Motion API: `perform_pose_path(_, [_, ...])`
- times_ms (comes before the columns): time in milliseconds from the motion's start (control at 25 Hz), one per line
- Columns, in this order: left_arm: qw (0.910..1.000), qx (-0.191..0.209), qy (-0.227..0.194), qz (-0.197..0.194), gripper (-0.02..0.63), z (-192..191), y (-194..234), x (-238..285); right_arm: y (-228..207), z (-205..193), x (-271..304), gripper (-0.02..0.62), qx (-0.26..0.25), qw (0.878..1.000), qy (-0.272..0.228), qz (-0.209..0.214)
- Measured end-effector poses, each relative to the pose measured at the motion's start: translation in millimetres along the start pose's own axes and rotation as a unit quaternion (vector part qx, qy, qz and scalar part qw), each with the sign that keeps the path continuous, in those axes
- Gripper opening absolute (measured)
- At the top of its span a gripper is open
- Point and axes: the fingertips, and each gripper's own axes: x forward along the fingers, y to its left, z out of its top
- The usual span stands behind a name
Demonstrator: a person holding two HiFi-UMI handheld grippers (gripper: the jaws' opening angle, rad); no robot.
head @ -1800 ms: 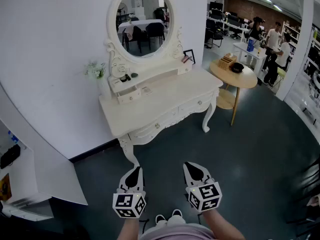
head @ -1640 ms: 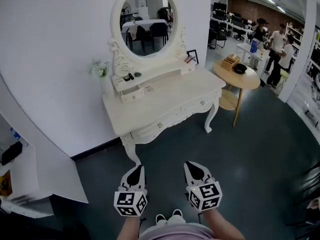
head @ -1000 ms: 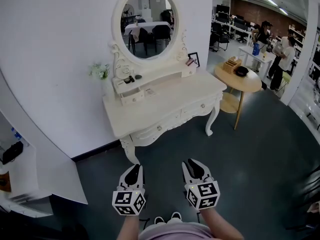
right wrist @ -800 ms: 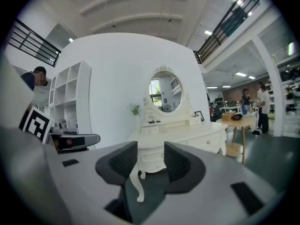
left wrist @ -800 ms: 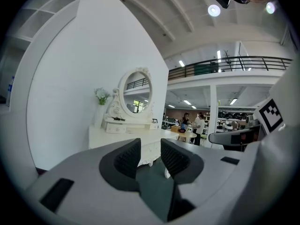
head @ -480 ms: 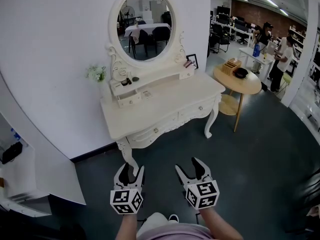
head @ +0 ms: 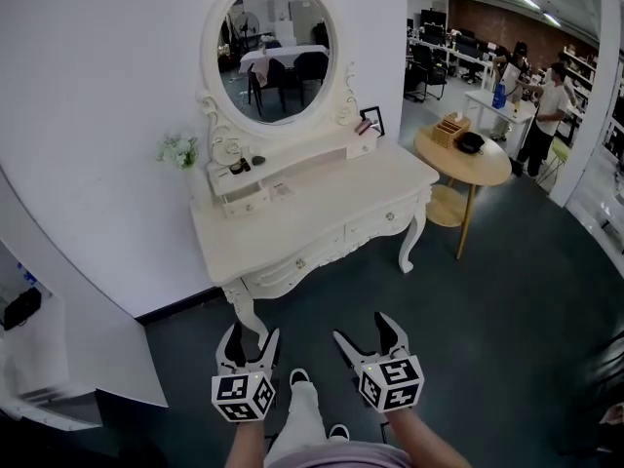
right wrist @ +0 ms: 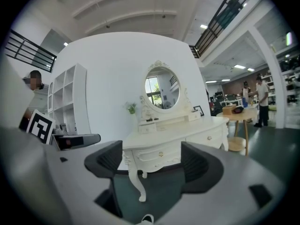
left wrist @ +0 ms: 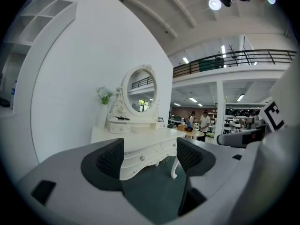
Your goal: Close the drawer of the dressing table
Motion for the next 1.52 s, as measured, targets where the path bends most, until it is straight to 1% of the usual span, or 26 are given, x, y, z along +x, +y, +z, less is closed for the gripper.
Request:
perform_pose_path(240, [0.9999, -0.013, 0.003, -0.002, 0.339, 2, 18, 44, -10, 10, 39, 0.391, 0.000, 1.000, -0.002, 0.001])
perform_pose_path(400, [0.9998, -0.018, 0.005, -0.005, 0.339, 4, 39, 83, -17, 19, 78, 0.391, 0.000, 1.000, -0.002, -0.003])
perform_pose_path(600, [0.9998, -0.019, 0.004, -0.008, 0.339, 21, 70, 137, -27, 42, 139, 0.391, -0.002, 1.000, -0.002, -0.009])
perform_pose_path(720, [0.9997, -0.020, 0.010, -0.011, 0.339, 29, 91, 169, -30, 53, 174, 0.391, -0.001, 1.000, 0.000, -0.016])
perform_pose_path(1040, [0.9996, -0.020, 0.008, -0.020, 0.339, 51, 143, 239, -32, 78, 256, 0.390, 0.001, 1.000, -0.003, -0.029])
perform_pose_path(1240, [0.9995, -0.018, 0.010, -0.023, 0.338, 58, 166, 265, -31, 87, 290, 0.388, 0.001, 0.999, -0.007, -0.033])
perform_pose_path(1400, [0.9997, -0.017, 0.015, -0.011, 0.339, 60, 185, 276, -32, 89, 314, 0.385, -0.001, 1.000, 0.001, -0.028])
perform_pose_path(1520, [0.9996, -0.020, 0.019, 0.004, 0.337, 58, 195, 281, -30, 88, 332, 0.383, -0.004, 1.000, 0.009, -0.014])
